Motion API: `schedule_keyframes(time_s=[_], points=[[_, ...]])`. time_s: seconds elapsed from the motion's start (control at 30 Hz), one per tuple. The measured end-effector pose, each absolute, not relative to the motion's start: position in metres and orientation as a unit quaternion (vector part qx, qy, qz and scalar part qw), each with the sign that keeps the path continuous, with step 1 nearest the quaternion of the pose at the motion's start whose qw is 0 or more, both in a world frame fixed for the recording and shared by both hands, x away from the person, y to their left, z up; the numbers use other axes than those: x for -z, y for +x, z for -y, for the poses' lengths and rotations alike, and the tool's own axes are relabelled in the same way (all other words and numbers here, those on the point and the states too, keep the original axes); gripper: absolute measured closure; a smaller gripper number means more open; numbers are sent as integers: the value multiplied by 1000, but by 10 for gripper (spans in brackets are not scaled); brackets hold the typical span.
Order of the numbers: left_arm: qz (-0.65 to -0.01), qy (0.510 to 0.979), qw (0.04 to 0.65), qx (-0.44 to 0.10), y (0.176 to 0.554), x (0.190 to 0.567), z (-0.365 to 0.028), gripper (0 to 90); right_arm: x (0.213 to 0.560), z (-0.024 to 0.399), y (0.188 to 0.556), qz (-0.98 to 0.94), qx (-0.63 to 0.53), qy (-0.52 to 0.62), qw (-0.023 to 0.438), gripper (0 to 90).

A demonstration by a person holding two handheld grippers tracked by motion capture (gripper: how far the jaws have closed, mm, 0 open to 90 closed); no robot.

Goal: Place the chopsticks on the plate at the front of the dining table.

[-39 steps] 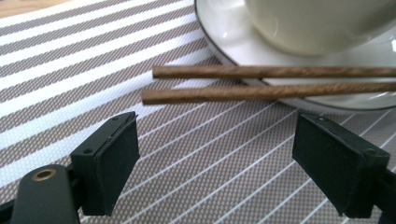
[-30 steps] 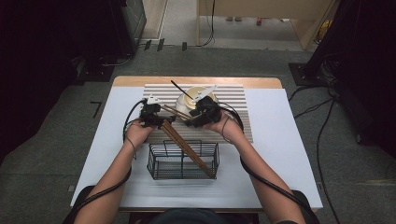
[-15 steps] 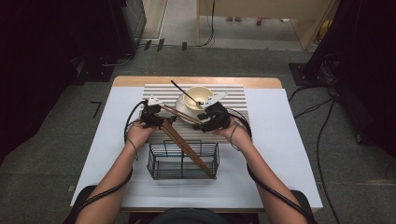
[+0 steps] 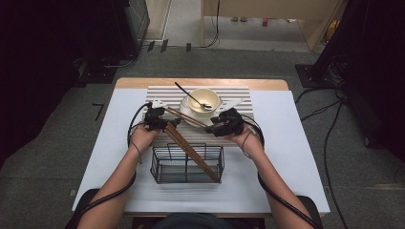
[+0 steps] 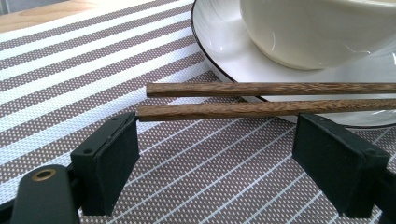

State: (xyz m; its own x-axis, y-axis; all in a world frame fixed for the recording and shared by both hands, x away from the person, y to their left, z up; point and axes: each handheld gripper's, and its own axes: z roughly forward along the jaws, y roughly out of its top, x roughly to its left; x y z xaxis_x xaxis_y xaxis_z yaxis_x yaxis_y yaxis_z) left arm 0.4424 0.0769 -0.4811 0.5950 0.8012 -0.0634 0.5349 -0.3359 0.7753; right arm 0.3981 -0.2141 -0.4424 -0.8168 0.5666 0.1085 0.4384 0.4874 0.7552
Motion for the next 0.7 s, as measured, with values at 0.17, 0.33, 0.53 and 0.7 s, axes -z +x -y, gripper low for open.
schedule_keyframes(time_s=[0.17,0.33,0.53,0.7], points=[[-417,800,397,-169,441,482,-76,152,446,222,395,-852,-419,302,86,466],[-417,800,396,-170,440,482,-77,152,450,229,394,-849,-420,309,88,468],[-418,799,397,-171,440,481,-78,152,457,231,390,-854,-411,309,86,501],[-417,798,399,-172,440,481,-77,152,463,236,387,-851,-406,321,88,537]])
